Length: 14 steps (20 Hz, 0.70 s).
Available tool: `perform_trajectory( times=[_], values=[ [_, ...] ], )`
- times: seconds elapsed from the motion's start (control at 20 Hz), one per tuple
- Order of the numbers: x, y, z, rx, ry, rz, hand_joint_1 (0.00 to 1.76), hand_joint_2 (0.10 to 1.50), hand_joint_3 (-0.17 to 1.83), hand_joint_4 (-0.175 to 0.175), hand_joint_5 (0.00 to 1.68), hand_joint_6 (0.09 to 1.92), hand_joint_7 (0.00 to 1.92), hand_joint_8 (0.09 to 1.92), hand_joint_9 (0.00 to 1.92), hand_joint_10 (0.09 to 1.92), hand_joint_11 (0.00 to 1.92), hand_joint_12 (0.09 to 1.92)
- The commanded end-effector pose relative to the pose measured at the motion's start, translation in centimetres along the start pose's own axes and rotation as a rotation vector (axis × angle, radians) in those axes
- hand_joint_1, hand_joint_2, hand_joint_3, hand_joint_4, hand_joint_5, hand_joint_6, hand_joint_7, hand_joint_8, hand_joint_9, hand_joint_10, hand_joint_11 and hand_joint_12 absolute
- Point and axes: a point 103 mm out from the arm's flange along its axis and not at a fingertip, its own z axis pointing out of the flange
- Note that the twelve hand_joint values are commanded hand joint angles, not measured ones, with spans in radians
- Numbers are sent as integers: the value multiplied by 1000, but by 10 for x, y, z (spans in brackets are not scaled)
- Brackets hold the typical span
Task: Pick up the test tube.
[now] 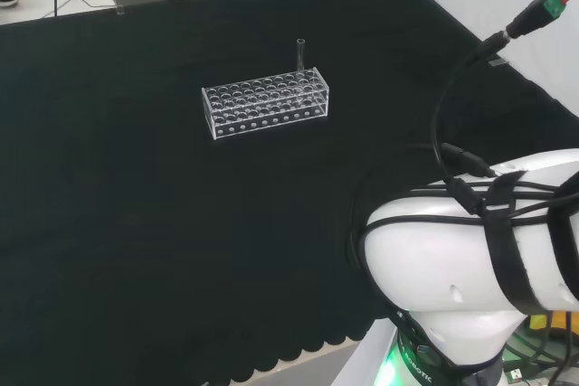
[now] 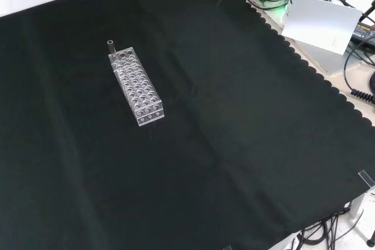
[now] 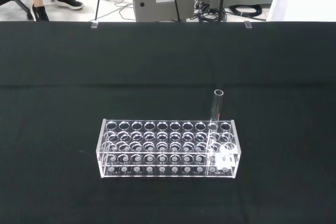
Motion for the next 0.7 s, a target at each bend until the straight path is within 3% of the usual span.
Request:
perform_trajectory(
  times=[0.05, 0.4, 0.7],
  values=[
    [1, 1, 1, -8, -9, -3, 754, 1065, -170, -13, 130, 189, 21, 663, 45, 882, 31, 1535],
    [3, 15, 6, -4, 17, -26, 674, 1100, -175, -21, 124, 87, 0, 652, 2, 888, 0, 1541],
    [0, 45, 21, 75, 46, -35, 712, 1097, -175, -52, 276, 87, 163, 815, 222, 907, 134, 1570]
  ],
)
